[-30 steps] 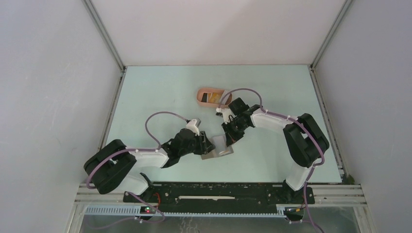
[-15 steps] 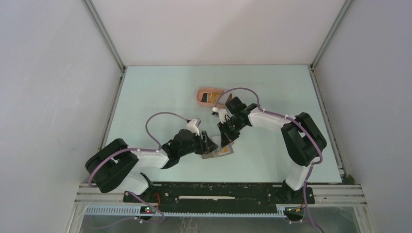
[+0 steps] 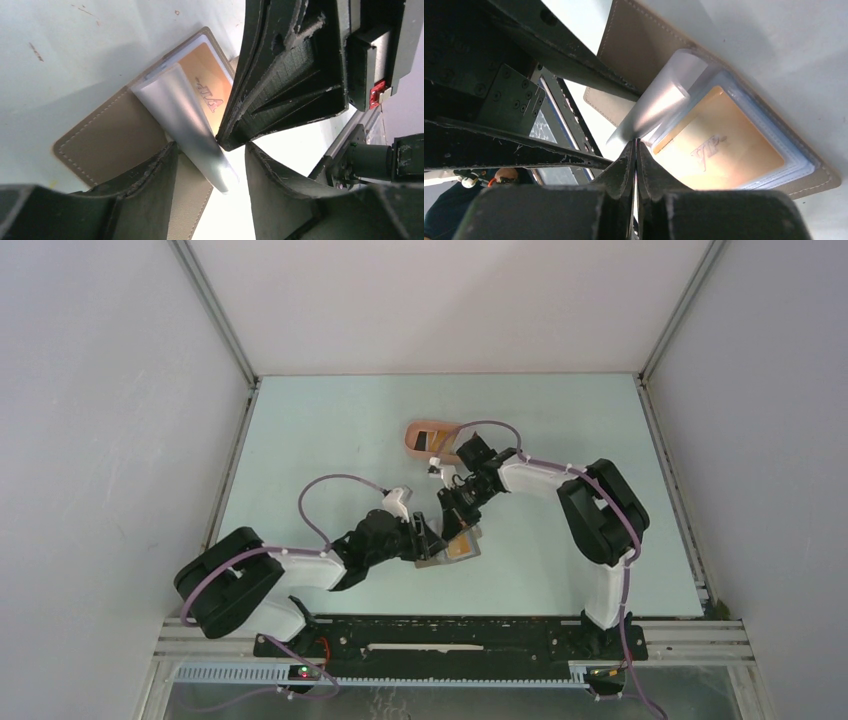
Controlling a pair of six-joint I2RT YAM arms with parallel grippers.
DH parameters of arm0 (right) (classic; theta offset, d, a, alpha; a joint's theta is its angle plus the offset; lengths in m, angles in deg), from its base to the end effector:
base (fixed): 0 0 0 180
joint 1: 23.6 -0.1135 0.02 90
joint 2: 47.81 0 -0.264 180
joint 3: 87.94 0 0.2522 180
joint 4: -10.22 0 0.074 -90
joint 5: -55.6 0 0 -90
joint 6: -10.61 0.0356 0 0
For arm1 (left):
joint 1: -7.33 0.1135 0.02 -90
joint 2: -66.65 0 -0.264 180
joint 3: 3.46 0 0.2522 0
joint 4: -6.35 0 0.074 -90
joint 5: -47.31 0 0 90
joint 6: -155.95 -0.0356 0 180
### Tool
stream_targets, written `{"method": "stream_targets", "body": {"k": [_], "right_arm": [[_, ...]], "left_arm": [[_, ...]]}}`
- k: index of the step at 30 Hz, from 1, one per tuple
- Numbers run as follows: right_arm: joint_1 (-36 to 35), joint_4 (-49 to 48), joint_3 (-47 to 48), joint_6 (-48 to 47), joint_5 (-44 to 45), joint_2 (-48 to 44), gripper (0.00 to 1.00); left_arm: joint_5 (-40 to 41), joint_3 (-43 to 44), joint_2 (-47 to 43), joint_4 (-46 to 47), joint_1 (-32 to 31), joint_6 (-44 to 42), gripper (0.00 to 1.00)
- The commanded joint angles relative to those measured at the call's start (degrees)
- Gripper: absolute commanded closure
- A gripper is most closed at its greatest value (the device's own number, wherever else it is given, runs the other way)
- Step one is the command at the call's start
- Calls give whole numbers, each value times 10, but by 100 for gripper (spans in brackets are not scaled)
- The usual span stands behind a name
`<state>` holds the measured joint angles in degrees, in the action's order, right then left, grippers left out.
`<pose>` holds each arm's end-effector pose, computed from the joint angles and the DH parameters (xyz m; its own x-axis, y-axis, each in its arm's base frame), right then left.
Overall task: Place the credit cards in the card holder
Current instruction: Open the card holder at the center of the board.
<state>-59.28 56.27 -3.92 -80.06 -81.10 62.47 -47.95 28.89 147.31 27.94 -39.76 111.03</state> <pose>0.2835 0.2354 0.1558 -0.7670 -0.5606 -0.3120 -0.5887 0.4216 0.6898 0.1628 -0.1799 0.1365 -0.7721 -0.2051 -0.6015 0.3376 0.6696 -0.6616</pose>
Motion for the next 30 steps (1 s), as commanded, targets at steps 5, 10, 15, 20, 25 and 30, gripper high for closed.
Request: {"method": "stream_targets", "body": {"k": [5,10,15,20,25,30], "right_arm": [[-4,-6,47,16,-42,34,87],[7,10,52,-13,-32,20,83],[19,43,55,-66,38,-24,69],[29,66,56,-88,92,-44,61],[42,80,55,-90,112,-36,57],[46,82,55,-82,121,-13,52]], "left_arm": [[84,-15,-49,-85,-3,8,47],[133,-14,-76,-143,-3,5,53],[157,-9,-85,-179,-3,-5,55],[169,-3,-89,-201,-3,-13,56],[165,-2,-86,-201,-3,-16,56],[154,0,-72,-191,-2,-17,57]]}}
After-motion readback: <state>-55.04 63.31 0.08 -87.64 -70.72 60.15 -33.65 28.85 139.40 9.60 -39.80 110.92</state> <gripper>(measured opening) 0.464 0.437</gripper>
